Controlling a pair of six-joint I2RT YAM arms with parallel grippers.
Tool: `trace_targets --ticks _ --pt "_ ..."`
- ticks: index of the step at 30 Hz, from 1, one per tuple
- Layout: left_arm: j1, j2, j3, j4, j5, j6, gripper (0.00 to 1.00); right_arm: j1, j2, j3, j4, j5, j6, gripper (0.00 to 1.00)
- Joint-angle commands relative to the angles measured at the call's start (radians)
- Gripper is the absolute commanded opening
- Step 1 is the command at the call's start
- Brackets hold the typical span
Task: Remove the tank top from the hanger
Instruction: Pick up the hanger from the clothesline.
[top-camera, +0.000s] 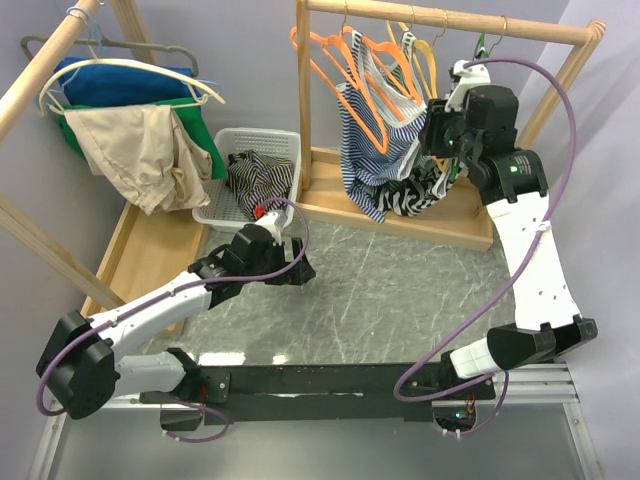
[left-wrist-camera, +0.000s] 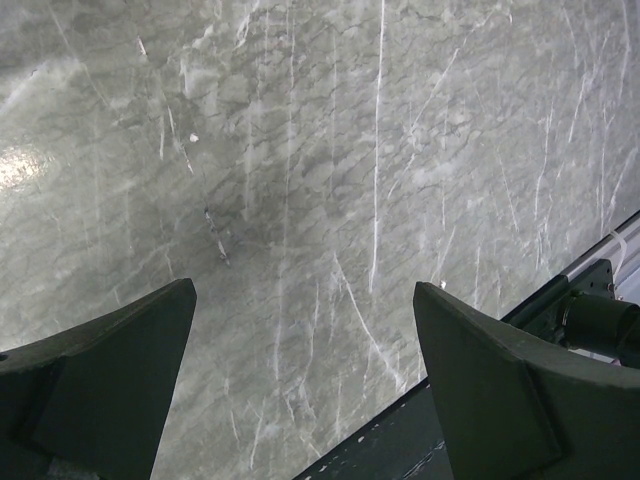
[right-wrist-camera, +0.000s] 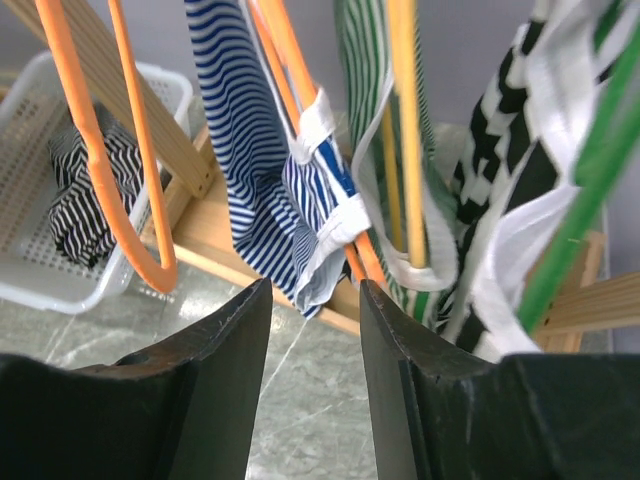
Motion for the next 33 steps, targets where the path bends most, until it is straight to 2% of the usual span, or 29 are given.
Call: trace_targets --ticks 1,9,19,25,26,31,33 --pt "-0.006 0.0 0.003 0.046 0.023 -0.001 0.96 -0.02 -0.015 0.068 0.005 0.029 -0.018 0.48" --pt "-0.006 -0.001 0.001 0.043 0.017 0.003 0.96 -0.043 -0.007 0.031 0.041 0.011 -0.015 0.48" --pt "-0.006 0.016 -0.013 0.055 0.028 0.0 0.96 -0.054 0.001 0.001 0.029 -0.051 -0.012 0.41" --pt "-0.006 0.016 -0.013 0.051 0.023 0.006 0.96 -0.055 -0.001 -0.013 0.028 -0.058 -0.01 0.33" --pt "-0.006 0.016 -0.011 0.049 0.023 0.008 0.96 -0.054 -0.001 -0.015 0.028 -0.06 -0.01 0.28" --pt "-0.006 0.022 -0.011 0.046 0.023 0.014 0.96 -0.054 -0.001 -0.018 0.021 -0.078 -0.012 0.25" --pt "-0.006 0.025 -0.011 0.047 0.025 0.014 0.96 -0.054 -0.007 -0.027 0.026 -0.081 -0.012 0.16"
